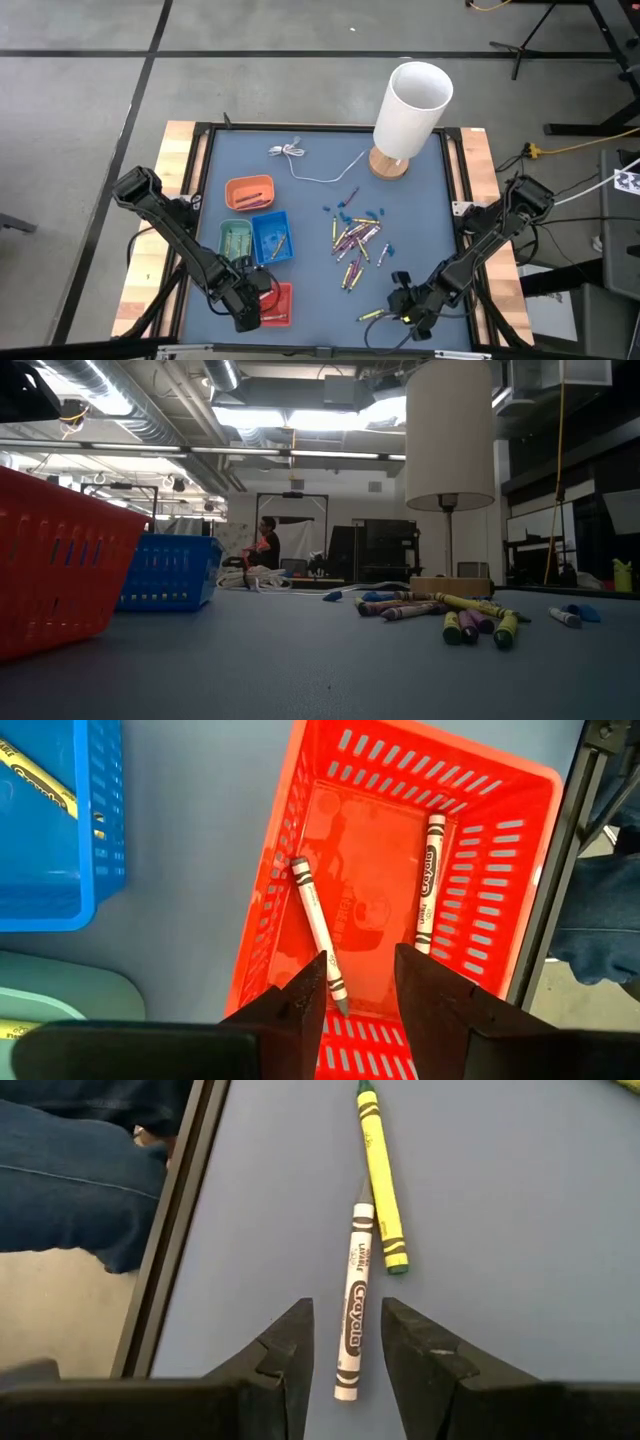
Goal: Sort crayons
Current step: Put the gray crayon into the orange basket
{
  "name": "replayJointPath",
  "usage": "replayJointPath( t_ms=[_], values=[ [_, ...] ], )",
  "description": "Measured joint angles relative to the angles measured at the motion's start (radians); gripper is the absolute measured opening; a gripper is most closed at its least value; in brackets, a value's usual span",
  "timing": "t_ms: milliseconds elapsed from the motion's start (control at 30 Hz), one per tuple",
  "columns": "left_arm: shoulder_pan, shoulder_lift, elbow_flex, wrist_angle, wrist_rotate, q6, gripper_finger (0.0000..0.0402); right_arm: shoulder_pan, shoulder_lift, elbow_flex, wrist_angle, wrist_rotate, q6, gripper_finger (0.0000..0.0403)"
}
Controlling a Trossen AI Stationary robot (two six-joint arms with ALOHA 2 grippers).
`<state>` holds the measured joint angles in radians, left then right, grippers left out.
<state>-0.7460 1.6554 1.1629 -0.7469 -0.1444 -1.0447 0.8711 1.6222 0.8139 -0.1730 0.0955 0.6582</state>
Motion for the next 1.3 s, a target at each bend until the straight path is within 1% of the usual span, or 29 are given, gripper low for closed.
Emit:
replayJointPath(
  t_ms=[667, 767, 933, 1133, 1300],
  values=[
    [0.0, 0.0, 0.0, 0.0, 0.0, 0.0, 0.0104, 0.0, 0.0, 0.0, -0.008, -0.001, 0.0, 0.0117],
    [0.0, 0.0, 0.0, 0.0, 0.0, 0.0, 0.0104, 0.0, 0.016, 0.0, -0.006, -0.001, -0.001, 0.0117],
    [0.0, 0.0, 0.0, 0.0, 0.0, 0.001, 0.0104, 0.0, 0.069, 0.0, 0.0, -0.035, -0.008, 0.0117],
    [0.0, 0.0, 0.0, 0.0, 0.0, 0.001, 0.0104, 0.0, 0.09, 0.003, 0.004, 0.002, -0.008, 0.0117],
    [0.0, 0.0, 0.0, 0.0, 0.0, 0.0, 0.0104, 0.001, 0.091, 0.003, 0.0, 0.006, -0.009, 0.0112]
  ],
)
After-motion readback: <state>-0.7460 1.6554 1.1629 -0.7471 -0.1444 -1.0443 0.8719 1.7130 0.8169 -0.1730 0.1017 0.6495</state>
